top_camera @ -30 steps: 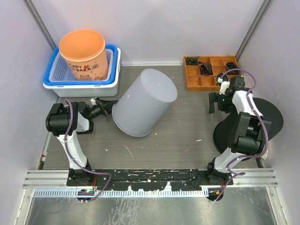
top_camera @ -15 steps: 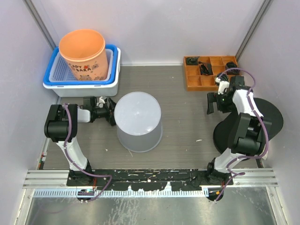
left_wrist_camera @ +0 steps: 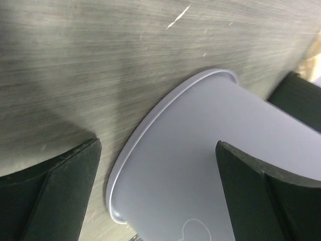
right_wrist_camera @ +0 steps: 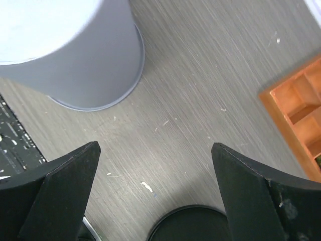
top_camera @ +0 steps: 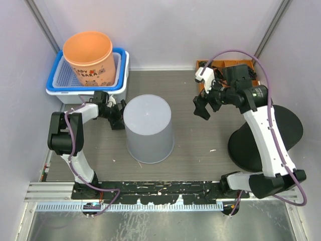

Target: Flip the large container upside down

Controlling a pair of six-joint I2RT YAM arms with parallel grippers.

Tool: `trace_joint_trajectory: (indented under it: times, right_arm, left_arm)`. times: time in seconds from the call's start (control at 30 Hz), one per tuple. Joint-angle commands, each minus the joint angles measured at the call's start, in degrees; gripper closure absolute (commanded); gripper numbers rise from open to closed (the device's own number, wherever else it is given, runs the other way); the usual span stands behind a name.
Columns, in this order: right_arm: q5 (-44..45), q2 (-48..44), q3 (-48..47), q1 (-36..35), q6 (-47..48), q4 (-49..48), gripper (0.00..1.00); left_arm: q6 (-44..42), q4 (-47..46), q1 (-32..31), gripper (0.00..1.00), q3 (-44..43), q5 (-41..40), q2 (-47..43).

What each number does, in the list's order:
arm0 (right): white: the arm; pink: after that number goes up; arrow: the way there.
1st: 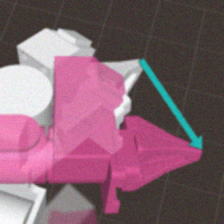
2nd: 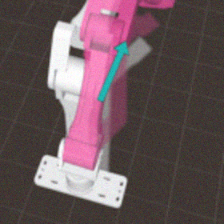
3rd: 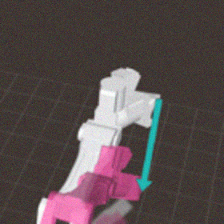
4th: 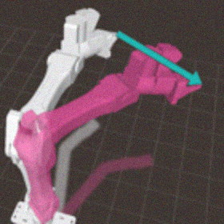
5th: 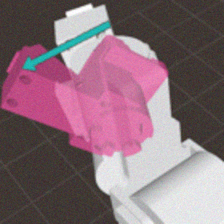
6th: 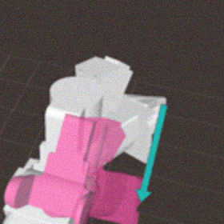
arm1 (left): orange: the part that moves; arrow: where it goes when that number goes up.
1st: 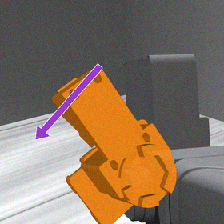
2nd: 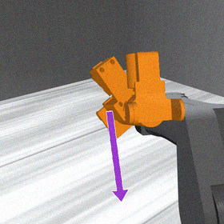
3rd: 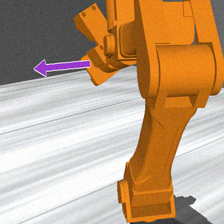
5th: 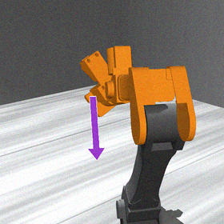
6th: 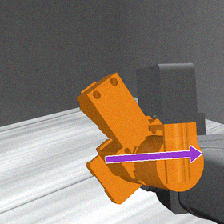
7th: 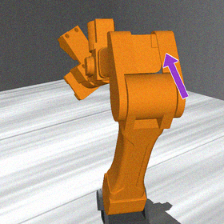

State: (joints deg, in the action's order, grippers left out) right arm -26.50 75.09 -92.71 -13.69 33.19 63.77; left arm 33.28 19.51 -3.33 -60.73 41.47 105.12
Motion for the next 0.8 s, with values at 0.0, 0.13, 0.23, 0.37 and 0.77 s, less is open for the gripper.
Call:
trace_joint_trajectory:
  times: [0.0, 0.13, 0.23, 0.37, 0.77]
  right_arm:
    - [-8.39, -4.14, -6.48, -0.19, 4.59, 5.71, 0.00]
    - [-14.47, -5.46, -14.98, -0.38, 6.88, 6.43, 0.00]
    - [-22.67, -1.61, -23.40, -3.41, 6.00, 10.09, 0.00]
    - [-16.69, 0.50, -21.94, -20.69, 1.33, 5.30, 0.00]
    - [30.24, 20.03, -20.01, -68.84, 6.94, -12.11, 0.00]
  left_arm:
    - [-10.99, 10.85, -3.99, 0.01, -2.70, -13.92, -7.65]
    - [-18.09, 17.53, -8.53, 0.01, -7.45, -22.59, -11.39]
    - [-22.24, 21.44, -9.90, 0.01, -11.08, -29.32, -13.83]
    - [-28.38, 24.36, -10.73, 0.01, -15.35, -38.32, -17.59]
    - [-45.06, 37.73, -7.35, 0.00, -34.96, -39.68, -25.83]
